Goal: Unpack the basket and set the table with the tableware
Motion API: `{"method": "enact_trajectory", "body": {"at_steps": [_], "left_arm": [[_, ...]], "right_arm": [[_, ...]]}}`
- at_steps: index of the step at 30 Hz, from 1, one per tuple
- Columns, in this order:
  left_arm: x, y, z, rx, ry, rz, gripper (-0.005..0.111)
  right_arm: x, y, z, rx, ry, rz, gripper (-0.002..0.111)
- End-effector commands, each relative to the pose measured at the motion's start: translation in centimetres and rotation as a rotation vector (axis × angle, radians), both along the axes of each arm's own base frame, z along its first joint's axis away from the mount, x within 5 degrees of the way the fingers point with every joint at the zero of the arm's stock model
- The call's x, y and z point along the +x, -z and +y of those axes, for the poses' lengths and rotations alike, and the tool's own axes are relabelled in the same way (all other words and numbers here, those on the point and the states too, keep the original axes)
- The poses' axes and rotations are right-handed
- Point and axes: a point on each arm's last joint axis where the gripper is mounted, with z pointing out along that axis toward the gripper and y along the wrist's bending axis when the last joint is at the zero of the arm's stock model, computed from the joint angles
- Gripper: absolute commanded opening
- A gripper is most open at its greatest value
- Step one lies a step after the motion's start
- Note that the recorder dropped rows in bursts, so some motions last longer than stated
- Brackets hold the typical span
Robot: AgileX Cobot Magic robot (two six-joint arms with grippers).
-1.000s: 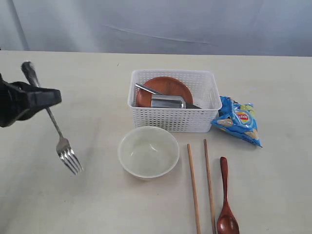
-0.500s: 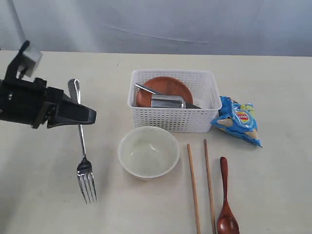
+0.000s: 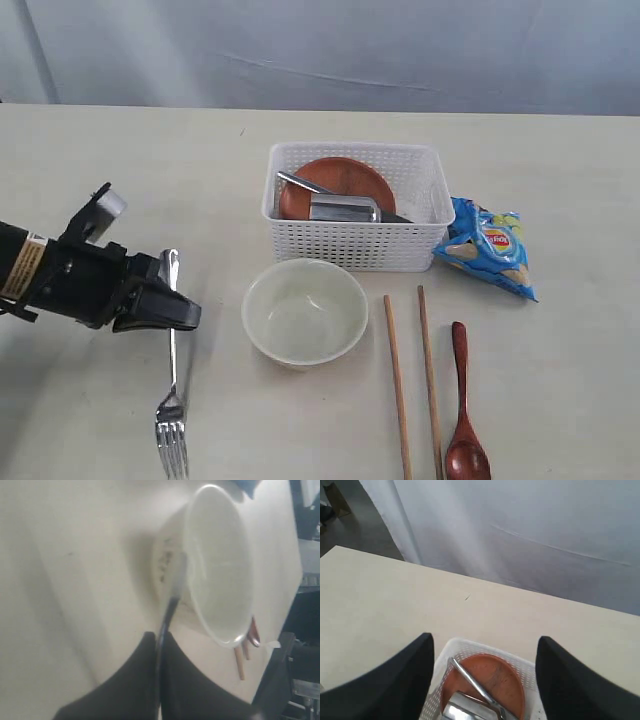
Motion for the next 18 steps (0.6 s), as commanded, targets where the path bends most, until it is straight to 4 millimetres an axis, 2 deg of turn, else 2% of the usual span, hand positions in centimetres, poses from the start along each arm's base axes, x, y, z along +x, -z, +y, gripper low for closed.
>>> {"method": "enact_trajectory", "body": {"at_steps": [1, 8, 10, 11, 14, 18], "left_arm": [[-0.2, 0.8, 0.1, 0.026, -0.001, 0.011, 0.0], [0.4, 1.3, 0.6, 0.112, -0.045, -0.016, 0.003], [0.7, 1.5, 0.8, 0.142, -0.062, -0.025, 0.009], [0.8, 1.4, 0.8, 0.14, -0.062, -0.029, 0.019], [0.8, 1.2, 0.6, 0.121, -0.052, -0.029, 0.029], [0.8, 1.3, 0.7, 0.13, -0.057, -0.031, 0.03]], "right_arm": [[0.2, 0.1, -0.1, -0.002, 0.007, 0.0, 0.057], [0.2, 0.1, -0.1, -0.002, 0.007, 0.0, 0.057], [0.2, 0.1, -0.1, -0.002, 0.007, 0.0, 0.057], [0.2, 0.1, -0.1, -0.002, 0.007, 0.0, 0.057], [0.2, 0.1, -0.1, -0.002, 0.007, 0.0, 0.057], [0.2, 0.1, -0.1, -0.002, 0.007, 0.0, 0.057]]}}
